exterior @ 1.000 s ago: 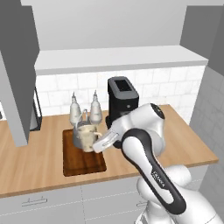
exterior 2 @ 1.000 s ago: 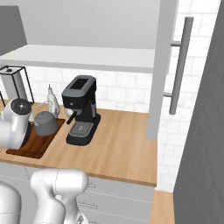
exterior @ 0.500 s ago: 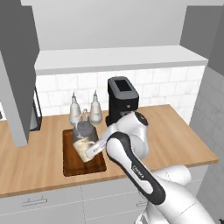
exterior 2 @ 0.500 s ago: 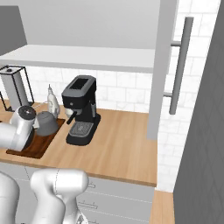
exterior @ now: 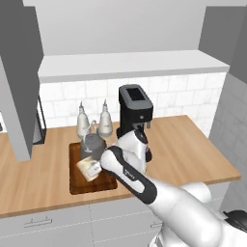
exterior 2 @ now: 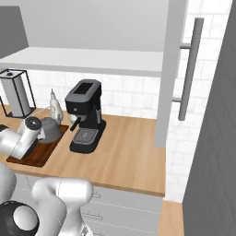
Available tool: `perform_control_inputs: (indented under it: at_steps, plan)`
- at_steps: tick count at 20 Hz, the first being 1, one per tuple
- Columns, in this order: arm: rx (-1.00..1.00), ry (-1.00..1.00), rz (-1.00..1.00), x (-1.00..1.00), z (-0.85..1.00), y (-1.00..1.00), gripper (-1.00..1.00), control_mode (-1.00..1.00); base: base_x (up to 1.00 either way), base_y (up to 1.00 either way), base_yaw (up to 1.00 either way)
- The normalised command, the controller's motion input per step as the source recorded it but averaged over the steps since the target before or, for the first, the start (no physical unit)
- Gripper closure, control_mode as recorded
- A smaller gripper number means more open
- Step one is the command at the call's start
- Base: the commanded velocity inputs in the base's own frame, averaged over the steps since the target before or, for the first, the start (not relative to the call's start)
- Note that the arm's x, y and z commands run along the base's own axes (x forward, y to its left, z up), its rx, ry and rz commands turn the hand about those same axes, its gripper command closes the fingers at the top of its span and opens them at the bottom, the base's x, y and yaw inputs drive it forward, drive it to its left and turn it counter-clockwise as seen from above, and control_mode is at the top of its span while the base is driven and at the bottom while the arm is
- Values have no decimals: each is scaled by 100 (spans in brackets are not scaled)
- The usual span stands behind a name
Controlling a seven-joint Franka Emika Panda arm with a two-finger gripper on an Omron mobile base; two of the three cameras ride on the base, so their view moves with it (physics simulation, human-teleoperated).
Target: Pick the kettle from the counter and place it on the tray. Then pick the mug from the cabinet and place it on the tray. Then close the cabinet doors.
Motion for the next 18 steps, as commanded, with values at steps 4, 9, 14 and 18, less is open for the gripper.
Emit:
perform_control_inputs:
  at_steps: [4, 9, 14, 18]
  plan:
    - [-2, 0, -5, 39, -43, 21, 100, -100, 0, 0, 0]
    - [-1, -5, -14, 19, -37, 12, 100, -100, 0, 0, 0]
    - [0, -21, -19, 0, -26, 7, 100, -100, 0, 0, 0]
    - [0, -18, -18, 1, -18, 14, 100, -100, 0, 0, 0]
